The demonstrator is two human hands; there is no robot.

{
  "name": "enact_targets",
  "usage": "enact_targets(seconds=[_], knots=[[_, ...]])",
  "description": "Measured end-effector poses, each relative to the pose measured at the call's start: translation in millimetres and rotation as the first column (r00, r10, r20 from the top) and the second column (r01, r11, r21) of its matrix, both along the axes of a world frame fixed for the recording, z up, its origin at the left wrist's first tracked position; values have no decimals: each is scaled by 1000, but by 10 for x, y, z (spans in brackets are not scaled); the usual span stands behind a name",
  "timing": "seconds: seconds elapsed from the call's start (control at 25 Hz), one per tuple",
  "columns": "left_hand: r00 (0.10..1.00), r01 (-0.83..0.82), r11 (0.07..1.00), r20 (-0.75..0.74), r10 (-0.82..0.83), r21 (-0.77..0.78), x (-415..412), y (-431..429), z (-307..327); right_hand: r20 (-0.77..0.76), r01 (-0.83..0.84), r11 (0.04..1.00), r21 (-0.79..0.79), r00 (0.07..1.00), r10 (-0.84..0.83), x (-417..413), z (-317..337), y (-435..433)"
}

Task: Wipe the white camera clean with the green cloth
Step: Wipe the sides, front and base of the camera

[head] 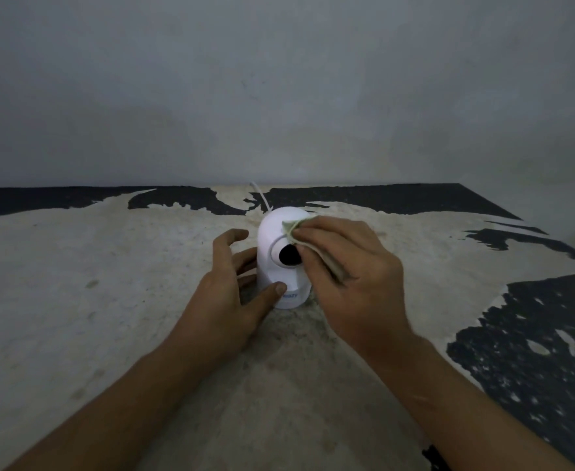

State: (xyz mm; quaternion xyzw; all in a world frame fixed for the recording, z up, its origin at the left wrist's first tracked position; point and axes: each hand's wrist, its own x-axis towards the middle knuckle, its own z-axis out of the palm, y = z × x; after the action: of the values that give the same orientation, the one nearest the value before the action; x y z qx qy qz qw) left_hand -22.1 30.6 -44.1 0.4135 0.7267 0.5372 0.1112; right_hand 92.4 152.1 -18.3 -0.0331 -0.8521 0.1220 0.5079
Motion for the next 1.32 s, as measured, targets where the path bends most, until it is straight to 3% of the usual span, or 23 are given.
enact_targets(seconds=[0.12,0.28,0.4,0.48,0.6,0.84,0.96,1.04,1.2,1.32], knots=[[1000,13,1000,3,-13,10,3,-16,1,164,-43,958,285,987,-4,2,-43,-37],[1000,20,1000,-19,-19,20,-11,-20,10,160,-26,935,354,987,-33,11,3,-37],[999,34,999,-11,-34,29,-3,-21,8,249,-46,902,428,966,-69,-2,-52,-85],[999,36,999,-8,-36,36,3,-20,6,243,-39,897,441,967,-78,26,-53,-76],[999,31,998,-17,-31,51,-1,-10,6,92,39,916,399,992,-83,62,7,28],[999,35,998,-40,-33,44,-13,-13,-16,128,72,991,111,988,-86,121,-70,33],[999,39,998,-29,-38,39,-18,-8,-8,42,71,997,38,997,-72,93,-54,28],[999,36,998,-13,-35,51,-15,-6,-3,13,80,992,97,997,-82,23,-19,-1],[999,49,997,-10,-49,53,-12,-19,9,153,86,913,399,975,-159,-49,-46,-111],[999,49,997,-18,-48,57,2,-22,17,174,66,896,440,972,-156,-15,-41,-111]])
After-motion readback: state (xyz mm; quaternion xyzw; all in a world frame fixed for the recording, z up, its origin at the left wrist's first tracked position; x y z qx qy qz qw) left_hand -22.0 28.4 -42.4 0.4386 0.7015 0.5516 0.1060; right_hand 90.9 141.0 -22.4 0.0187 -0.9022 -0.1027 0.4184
